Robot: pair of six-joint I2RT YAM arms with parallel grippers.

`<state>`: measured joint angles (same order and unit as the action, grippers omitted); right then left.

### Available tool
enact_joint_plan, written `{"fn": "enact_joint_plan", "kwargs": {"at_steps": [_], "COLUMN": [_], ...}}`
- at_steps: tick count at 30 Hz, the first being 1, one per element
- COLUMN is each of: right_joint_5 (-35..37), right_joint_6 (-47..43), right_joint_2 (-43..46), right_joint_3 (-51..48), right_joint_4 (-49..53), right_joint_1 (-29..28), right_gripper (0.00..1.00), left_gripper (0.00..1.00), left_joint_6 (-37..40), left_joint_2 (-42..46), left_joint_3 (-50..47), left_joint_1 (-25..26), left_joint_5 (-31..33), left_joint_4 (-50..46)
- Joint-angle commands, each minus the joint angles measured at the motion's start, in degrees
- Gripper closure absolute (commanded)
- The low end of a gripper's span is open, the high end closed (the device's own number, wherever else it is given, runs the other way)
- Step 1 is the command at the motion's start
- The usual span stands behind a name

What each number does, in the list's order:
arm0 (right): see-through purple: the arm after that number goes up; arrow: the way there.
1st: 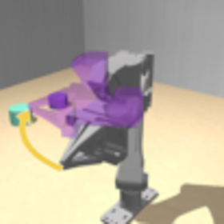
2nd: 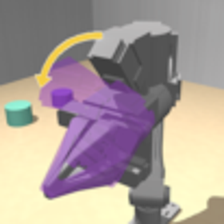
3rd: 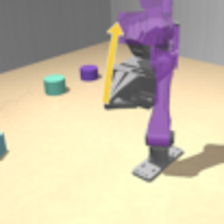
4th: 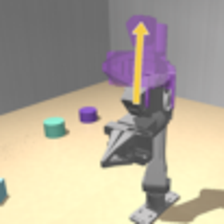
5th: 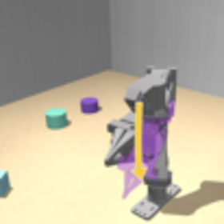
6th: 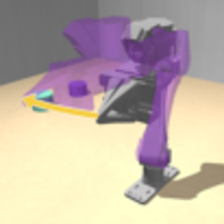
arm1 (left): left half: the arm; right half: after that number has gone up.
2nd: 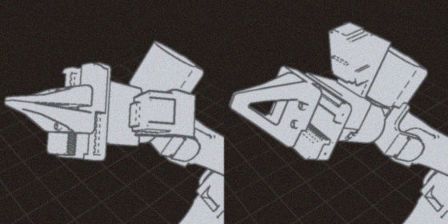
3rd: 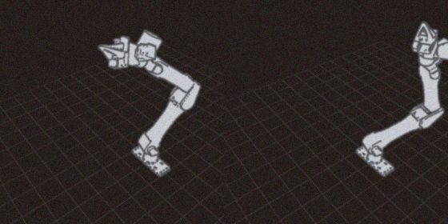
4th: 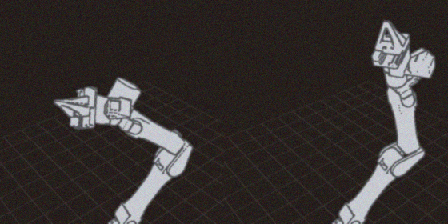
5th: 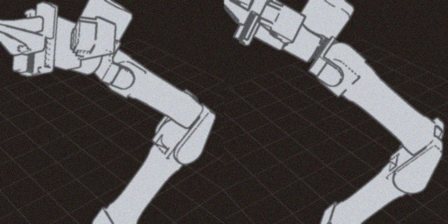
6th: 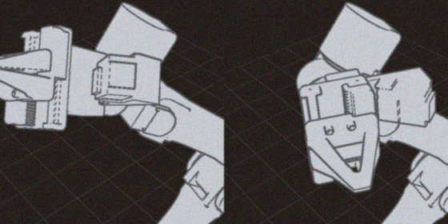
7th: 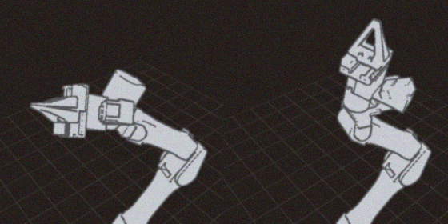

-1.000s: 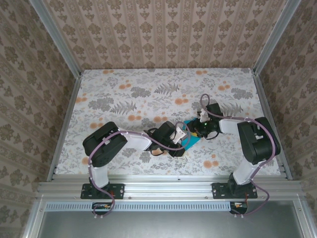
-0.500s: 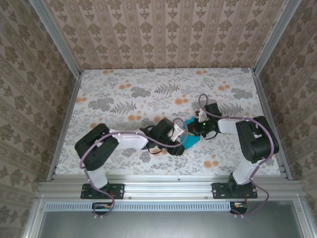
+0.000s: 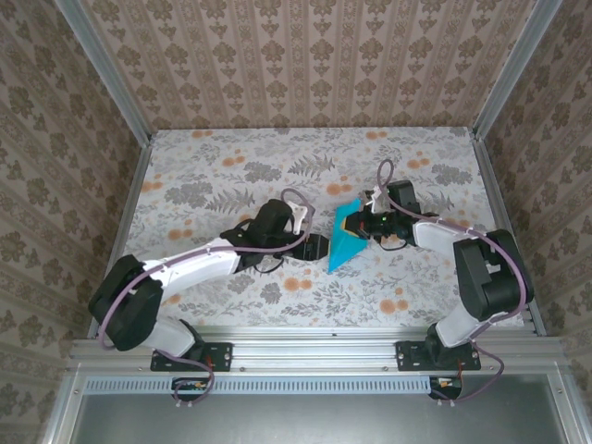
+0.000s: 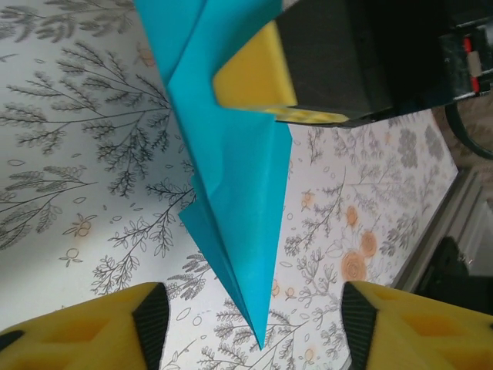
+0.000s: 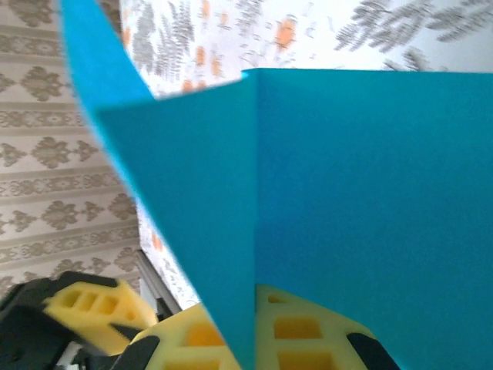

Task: Fold a paper plane with a square sheet of paper (pick it up from the middle)
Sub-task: Turn over the paper at the center of the table.

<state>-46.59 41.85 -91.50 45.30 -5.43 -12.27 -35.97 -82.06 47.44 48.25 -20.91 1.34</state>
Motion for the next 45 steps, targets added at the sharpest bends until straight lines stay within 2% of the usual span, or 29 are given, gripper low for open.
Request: {"fn": "enact_joint_plan", "kwargs": {"at_steps": [1,8,15,20,22,26,30,45], "right_joint_5": [-3.97,-5.19,-5.08,-5.43,-5.77,-5.97,-6.32,-6.50], "right_joint_6": [5.70,10.10,12.31,13.60,14.37,15.26,15.43,15.26], "right_joint_2": [2.95,5.88,7.91,8.56,8.89,9.50,9.50,8.12], "right_joint_3": [1.76,4.14,4.88,4.28,3.95,3.64,3.17,2.34], "right_joint_4": [-5.53,-8.12,-9.45,-10.78,-11.80,-12.79,-13.30,-14.33], "right_joint_1": [-0.28,-0.19,-0.23,-0.30,-0.26,-0.21,-0.18,0.39], "right_gripper": [0.96,0.96,0.96,0.96,0.96,0.96,0.96,0.95], "left_gripper": [0.34,0.32,0.27,0.29,0.32,0.43,0.59,0.91], "left_joint_6": [-8.31,-19.57,-29.50,-32.35,-33.87,-36.02,-35.99,-34.64], "left_joint_2": [2.54,3.61,5.43,3.64,2.03,-0.99,-2.02,-1.93], "left_joint_3": [-3.20,-9.17,-13.62,-12.78,-12.65,-11.62,-10.43,-8.74], "left_joint_1": [-0.54,-1.66,-0.01,0.52,0.53,0.49,0.47,-0.59], "left_joint_5": [-1.56,-5.94,-3.01,-3.76,-4.59,-6.06,-6.39,-9.00], "left_joint_4": [6.41,19.41,32.07,36.30,38.91,43.22,43.22,40.41]}}
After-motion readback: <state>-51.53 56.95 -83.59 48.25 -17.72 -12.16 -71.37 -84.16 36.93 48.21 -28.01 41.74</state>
